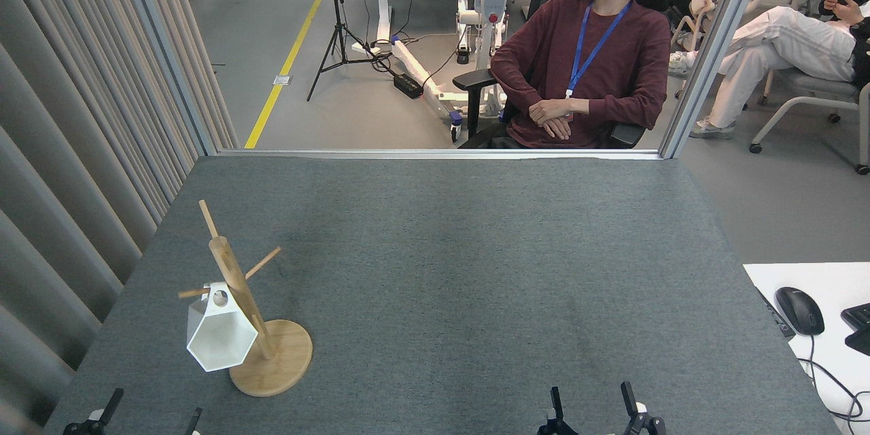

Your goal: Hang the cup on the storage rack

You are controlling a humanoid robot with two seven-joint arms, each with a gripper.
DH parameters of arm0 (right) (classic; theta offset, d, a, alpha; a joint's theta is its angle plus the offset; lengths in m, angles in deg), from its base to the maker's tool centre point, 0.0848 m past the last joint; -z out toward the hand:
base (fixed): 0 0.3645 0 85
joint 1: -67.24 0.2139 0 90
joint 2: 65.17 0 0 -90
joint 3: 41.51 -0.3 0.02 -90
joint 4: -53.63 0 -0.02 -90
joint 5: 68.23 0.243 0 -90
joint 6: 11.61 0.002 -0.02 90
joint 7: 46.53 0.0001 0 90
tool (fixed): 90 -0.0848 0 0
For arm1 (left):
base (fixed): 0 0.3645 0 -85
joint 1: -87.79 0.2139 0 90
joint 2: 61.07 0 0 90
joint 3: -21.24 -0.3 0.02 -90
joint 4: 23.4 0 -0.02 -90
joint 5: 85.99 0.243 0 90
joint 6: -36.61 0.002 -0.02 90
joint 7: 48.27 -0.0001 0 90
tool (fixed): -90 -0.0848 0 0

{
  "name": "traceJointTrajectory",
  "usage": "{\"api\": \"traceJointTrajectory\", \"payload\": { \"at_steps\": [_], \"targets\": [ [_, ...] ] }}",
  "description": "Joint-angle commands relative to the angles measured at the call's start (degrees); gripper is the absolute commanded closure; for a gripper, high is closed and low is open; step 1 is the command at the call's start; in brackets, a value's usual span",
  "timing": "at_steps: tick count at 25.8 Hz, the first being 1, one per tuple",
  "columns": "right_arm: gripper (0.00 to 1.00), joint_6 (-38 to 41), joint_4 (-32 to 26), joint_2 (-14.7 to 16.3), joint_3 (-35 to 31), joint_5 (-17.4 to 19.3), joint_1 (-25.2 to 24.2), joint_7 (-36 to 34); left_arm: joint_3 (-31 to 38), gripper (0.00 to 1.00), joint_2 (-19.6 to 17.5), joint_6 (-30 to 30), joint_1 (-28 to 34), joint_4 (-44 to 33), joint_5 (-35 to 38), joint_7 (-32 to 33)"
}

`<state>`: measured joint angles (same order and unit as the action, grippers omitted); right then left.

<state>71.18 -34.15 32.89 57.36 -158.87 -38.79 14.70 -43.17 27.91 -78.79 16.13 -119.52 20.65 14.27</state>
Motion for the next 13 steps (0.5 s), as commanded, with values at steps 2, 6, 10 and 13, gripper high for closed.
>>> {"api": "traceJointTrajectory", "payload": {
  "at_steps": [2, 6, 10, 13],
  "targets": [
    [0.02, 5.72, -2.58, -0.85, -5.08, 2.31, -5.32, 0.46, 2.1, 0.01, -0.22, -9.15, 0.64, 0.15, -17.52, 11.72],
    [0.02, 8.09, -6.18, -2.08, -5.87, 5.22, -11.48, 0.46, 1.83, 0.01, -0.48, -9.06, 1.43, 0.23, -24.11, 17.7],
    [0.02, 8.27, -9.08, -1.55, -6.14, 5.31, -14.11, -0.15, 1.66, 0.01, -0.48, -9.24, 1.43, 0.32, -24.29, 18.93],
    [0.02, 8.27, -9.26, -0.94, -6.31, 5.22, -14.03, -0.42, 1.66, 0.01, -0.48, -9.06, 1.43, 0.41, -24.82, 19.81]
  ]
}}
